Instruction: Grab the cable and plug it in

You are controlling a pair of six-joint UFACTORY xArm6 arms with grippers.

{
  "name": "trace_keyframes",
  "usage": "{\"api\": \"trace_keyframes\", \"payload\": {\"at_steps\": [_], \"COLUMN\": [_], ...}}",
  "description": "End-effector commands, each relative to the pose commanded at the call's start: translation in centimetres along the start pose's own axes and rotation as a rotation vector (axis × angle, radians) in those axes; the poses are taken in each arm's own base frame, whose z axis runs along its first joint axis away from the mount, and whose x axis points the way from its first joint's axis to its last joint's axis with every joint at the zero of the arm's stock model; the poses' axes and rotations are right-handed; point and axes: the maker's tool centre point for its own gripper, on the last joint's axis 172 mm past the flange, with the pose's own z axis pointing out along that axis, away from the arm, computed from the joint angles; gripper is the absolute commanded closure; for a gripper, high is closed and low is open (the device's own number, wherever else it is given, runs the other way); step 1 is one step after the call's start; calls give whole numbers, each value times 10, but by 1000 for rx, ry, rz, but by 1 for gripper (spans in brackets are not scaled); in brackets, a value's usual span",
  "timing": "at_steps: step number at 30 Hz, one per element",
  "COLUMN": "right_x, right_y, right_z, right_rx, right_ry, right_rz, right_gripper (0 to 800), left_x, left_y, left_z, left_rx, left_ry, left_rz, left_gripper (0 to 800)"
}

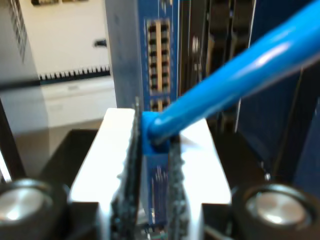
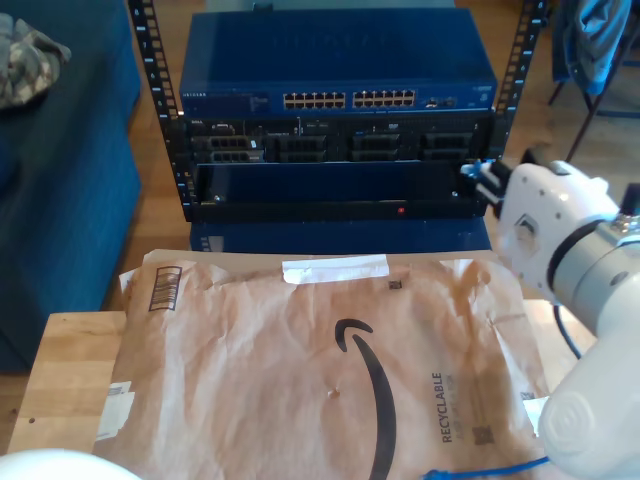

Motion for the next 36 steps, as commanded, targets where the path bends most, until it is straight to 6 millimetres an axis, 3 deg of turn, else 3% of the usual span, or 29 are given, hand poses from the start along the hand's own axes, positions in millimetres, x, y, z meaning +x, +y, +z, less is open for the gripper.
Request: {"api": "trace_keyframes", "payload": {"at_steps": [8,12,15,19,21,25,28,30,34,36], "right_x": [1,3,6,6,5,8,-5,-7,-23,-39], "right_y": [25,21,32,20,21,45,46,34,-10,-15], "right_z": [6,5,5,3,13,39,55,57,61,61], "right_rx": [-47,-29,-44,-9,-22,-70,-68,-40,35,42], "right_ry": [6,13,20,24,28,61,51,52,26,-3], "right_rz": [-9,-6,-11,-14,-13,-32,-55,-53,-49,-56], "right_gripper": [800,800,800,800,800,800,800,800,800,800], "left_x": [0,0,1,0,0,0,0,0,0,0], "left_y": [1,1,1,1,1,1,1,1,1,1], "left_z": [4,4,3,4,4,4,4,4,4,4], "left_rx": [-1,-1,-1,-1,-1,-1,-1,-1,-1,-1], "left_ry": [-2,-2,2,0,0,-2,0,0,0,0], "left_rz": [2,2,2,2,2,2,2,2,2,2], "left_gripper": [1,0,0,0,0,0,0,0,0,0]}}
